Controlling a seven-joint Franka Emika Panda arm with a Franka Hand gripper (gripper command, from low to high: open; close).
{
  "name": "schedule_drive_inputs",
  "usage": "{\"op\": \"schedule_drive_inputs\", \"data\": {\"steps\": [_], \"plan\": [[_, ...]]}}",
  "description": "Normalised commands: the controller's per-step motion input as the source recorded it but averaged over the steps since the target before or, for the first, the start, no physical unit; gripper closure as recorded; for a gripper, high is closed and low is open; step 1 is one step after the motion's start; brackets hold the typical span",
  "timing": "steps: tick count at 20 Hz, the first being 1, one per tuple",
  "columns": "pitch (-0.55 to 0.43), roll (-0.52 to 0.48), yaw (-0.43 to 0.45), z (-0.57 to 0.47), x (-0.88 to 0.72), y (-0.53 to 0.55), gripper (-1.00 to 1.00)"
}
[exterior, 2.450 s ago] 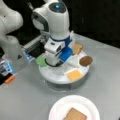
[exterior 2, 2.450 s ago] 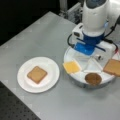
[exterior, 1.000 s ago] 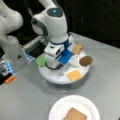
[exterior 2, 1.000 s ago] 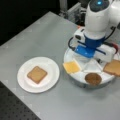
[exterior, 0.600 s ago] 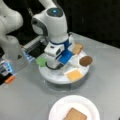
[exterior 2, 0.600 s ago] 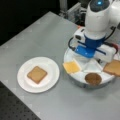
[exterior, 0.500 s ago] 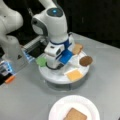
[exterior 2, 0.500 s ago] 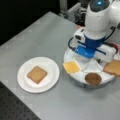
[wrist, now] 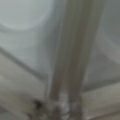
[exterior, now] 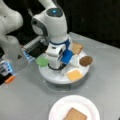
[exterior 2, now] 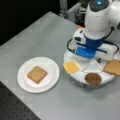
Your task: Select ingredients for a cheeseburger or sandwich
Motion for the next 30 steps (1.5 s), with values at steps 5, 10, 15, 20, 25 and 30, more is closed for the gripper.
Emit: {"op": "schedule_drive_inputs", "data": {"steps": [5, 10, 15, 20, 25, 30], "plan": [[-0.077, 0.142, 0.222, -0.12, -0.2, -0.08, -1.0], [-0.074, 0.106, 0.18, -0.11, -0.19, -0.07, -1.0], [-0.07, 0.083, 0.174, -0.12, -0.17, -0.04, -1.0], [-0.025, 0.113, 0.331, -0.11, -0.11, -0.03, -1.0], [0.0, 0.141, 0.356, -0.11, -0.05, -0.03, -1.0], [0.021, 0.188, 0.294, -0.13, -0.01, -0.02, -1.0]]}}
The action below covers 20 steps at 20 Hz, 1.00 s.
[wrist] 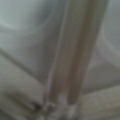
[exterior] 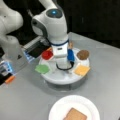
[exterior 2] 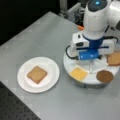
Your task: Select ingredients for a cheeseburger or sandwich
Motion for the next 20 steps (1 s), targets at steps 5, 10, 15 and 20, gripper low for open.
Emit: {"op": "schedule_drive_inputs", "data": {"steps": [5, 10, 15, 20], "plan": [[0.049, 0.236, 0.399, -0.15, 0.07, -0.02, -1.0], [0.068, 0.199, 0.299, -0.17, 0.14, 0.0, -1.0], [0.047, 0.153, 0.232, -0.2, 0.2, 0.04, -1.0], [-0.009, 0.095, 0.2, -0.23, 0.21, 0.07, -1.0]]}}
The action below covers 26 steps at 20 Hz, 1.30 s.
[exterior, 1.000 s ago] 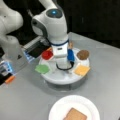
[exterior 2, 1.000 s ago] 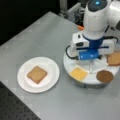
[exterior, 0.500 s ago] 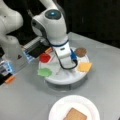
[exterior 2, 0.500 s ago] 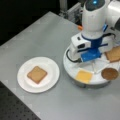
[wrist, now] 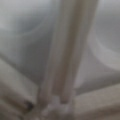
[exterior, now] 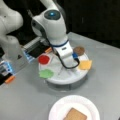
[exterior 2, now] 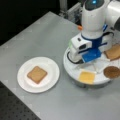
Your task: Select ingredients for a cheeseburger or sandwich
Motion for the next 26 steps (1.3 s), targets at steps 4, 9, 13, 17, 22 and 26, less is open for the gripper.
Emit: {"op": "schedule_drive_inputs", "data": {"steps": [4, 9, 13, 17, 22, 26], "plan": [[-0.015, 0.082, 0.246, -0.23, 0.2, 0.09, -1.0], [-0.015, 0.067, 0.249, -0.24, 0.19, 0.08, -1.0], [0.006, 0.067, 0.247, -0.25, 0.18, 0.08, -1.0], [-0.01, 0.049, 0.264, -0.25, 0.18, 0.11, -1.0], [-0.02, 0.03, 0.317, -0.26, 0.18, 0.15, -1.0], [-0.027, -0.002, 0.334, -0.28, 0.17, 0.19, -1.0]]}}
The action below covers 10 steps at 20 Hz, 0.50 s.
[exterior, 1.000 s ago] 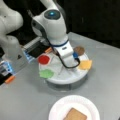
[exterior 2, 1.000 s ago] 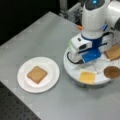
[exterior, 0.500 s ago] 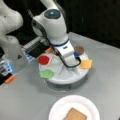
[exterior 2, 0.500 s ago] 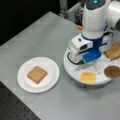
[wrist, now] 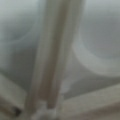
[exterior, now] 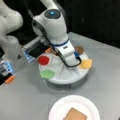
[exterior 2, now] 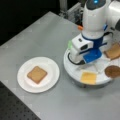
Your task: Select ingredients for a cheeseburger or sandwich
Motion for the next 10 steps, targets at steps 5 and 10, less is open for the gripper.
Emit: {"op": "schedule_drive_inputs", "data": {"steps": [5, 10], "plan": [[-0.049, -0.035, 0.314, -0.33, 0.16, 0.24, -1.0], [-0.035, -0.02, 0.339, -0.39, 0.13, 0.28, -1.0]]}}
